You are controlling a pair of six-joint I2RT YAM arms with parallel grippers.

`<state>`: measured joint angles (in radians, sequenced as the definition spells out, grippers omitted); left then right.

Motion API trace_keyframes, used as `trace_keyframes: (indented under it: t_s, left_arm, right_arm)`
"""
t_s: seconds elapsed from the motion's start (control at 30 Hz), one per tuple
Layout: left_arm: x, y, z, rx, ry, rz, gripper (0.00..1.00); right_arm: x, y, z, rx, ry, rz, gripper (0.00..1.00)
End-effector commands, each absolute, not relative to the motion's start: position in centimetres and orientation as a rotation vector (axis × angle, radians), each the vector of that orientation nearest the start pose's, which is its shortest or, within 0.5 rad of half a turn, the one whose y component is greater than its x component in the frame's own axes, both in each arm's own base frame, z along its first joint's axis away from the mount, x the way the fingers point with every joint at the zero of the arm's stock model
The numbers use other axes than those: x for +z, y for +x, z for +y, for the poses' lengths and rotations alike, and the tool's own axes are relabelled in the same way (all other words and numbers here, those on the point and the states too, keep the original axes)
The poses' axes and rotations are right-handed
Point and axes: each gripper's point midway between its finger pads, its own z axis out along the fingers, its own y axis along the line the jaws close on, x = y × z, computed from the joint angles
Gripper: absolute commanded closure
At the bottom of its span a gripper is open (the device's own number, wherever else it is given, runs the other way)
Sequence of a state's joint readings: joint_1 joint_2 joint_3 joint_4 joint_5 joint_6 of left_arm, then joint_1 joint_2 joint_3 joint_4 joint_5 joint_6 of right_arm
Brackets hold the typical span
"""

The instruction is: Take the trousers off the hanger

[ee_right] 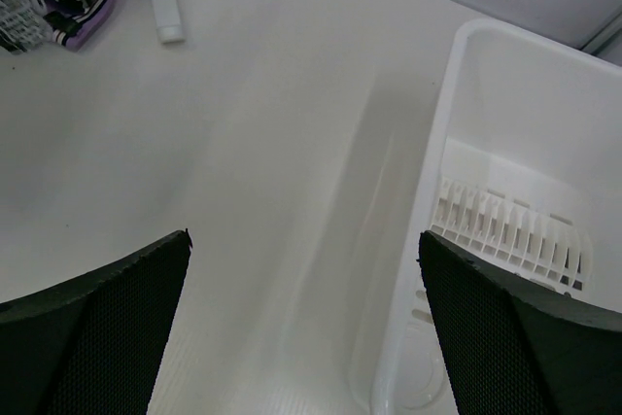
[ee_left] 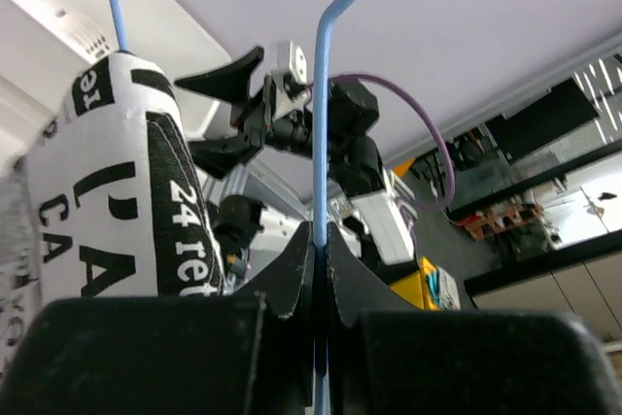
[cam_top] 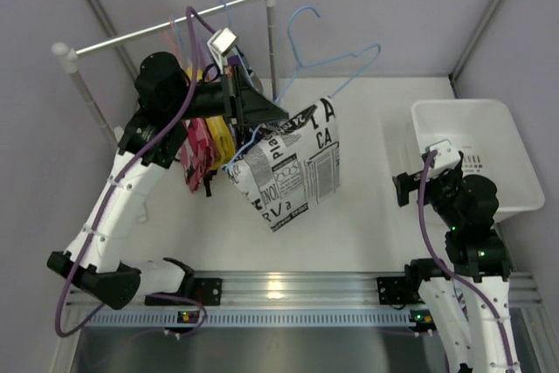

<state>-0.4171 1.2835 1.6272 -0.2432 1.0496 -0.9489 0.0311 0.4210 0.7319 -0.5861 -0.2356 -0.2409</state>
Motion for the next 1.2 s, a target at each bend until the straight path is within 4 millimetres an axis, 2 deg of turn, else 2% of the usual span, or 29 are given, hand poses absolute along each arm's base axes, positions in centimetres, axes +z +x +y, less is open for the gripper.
trace_keyframes:
  t_s: [0.0, 0.07, 0.1, 0.13, 0.2, 0.23, 0.27, 0.3, 0.43, 0.5, 0.63, 0.67, 0.73, 0.77, 0.83, 1.0, 1.1, 1.17]
  left_arm:
    - [53.4, 22.1, -28.7, -1.638, 0.402, 1.536, 1.00]
    - [52.8, 23.5, -30.0, -1.637, 0.325, 1.573, 1.00]
    - [52.3, 25.1, -30.1, -1.594, 0.233, 1.610, 1.00]
    - [51.3, 26.3, -31.1, -1.576, 0.196, 1.656, 1.00]
    - [51.3, 27.0, -31.7, -1.501, 0.142, 1.717, 1.00]
    - [49.7, 28.7, -33.2, -1.392, 0.039, 1.782, 1.00]
    - [49.4, 29.0, -33.7, -1.318, 0.024, 1.805, 1.00]
    - [50.1, 28.8, -34.1, -1.297, 0.012, 1.794, 1.00]
    - [49.5, 30.2, -36.2, -1.228, -0.074, 1.791, 1.00]
    - [49.5, 31.6, -35.9, -1.149, -0.135, 1.765, 1.00]
    - [48.8, 32.7, -37.4, -1.140, -0.173, 1.775, 1.00]
    - [49.5, 32.6, -37.6, -1.149, -0.161, 1.759, 1.00]
    - [49.3, 32.7, -38.4, -1.114, -0.151, 1.752, 1.00]
    - [50.0, 32.7, -38.3, -1.096, -0.140, 1.728, 1.00]
    - [49.5, 33.5, -38.4, -1.053, -0.182, 1.725, 1.00]
    - [49.8, 34.5, -38.3, -1.055, -0.272, 1.709, 1.00]
    - [49.9, 34.8, -38.7, -1.073, -0.293, 1.701, 1.00]
    - [50.3, 35.2, -38.7, -1.075, -0.321, 1.684, 1.00]
  right_arm:
    - [27.1, 22.0, 4.0, 0.075, -0.402, 1.712, 0.01]
    - [27.3, 21.8, 4.3, 0.086, -0.419, 1.701, 0.00]
    - [27.4, 21.7, 4.5, 0.092, -0.428, 1.698, 0.00]
    - [27.6, 21.6, 4.6, 0.096, -0.434, 1.690, 0.01]
    - [27.9, 21.4, 5.1, 0.118, -0.462, 1.673, 0.01]
    - [28.0, 21.3, 5.3, 0.124, -0.474, 1.663, 0.01]
    - [28.1, 21.2, 5.5, 0.132, -0.488, 1.650, 0.01]
    - [28.1, 21.0, 6.0, 0.149, -0.520, 1.638, 0.01]
    - [28.8, 20.3, 7.2, 0.190, -0.598, 1.583, 0.01]
    - [29.5, 20.0, 8.0, 0.225, -0.630, 1.549, 0.01]
    - [31.1, 19.6, 9.0, 0.275, -0.667, 1.491, 0.01]
    - [31.2, 19.5, 9.4, 0.297, -0.678, 1.485, 0.00]
    - [30.8, 19.7, 9.9, 0.341, -0.675, 1.491, 0.01]
    - [30.2, 19.6, 10.5, 0.385, -0.699, 1.499, 0.00]
    - [30.0, 20.1, 10.9, 0.423, -0.684, 1.492, 0.01]
    - [31.3, 20.4, 11.9, 0.454, -0.678, 1.411, 0.01]
    - [30.5, 20.7, 12.6, 0.443, -0.723, 1.395, 0.03]
    - [28.8, 21.3, 13.0, 0.422, -0.750, 1.410, 0.04]
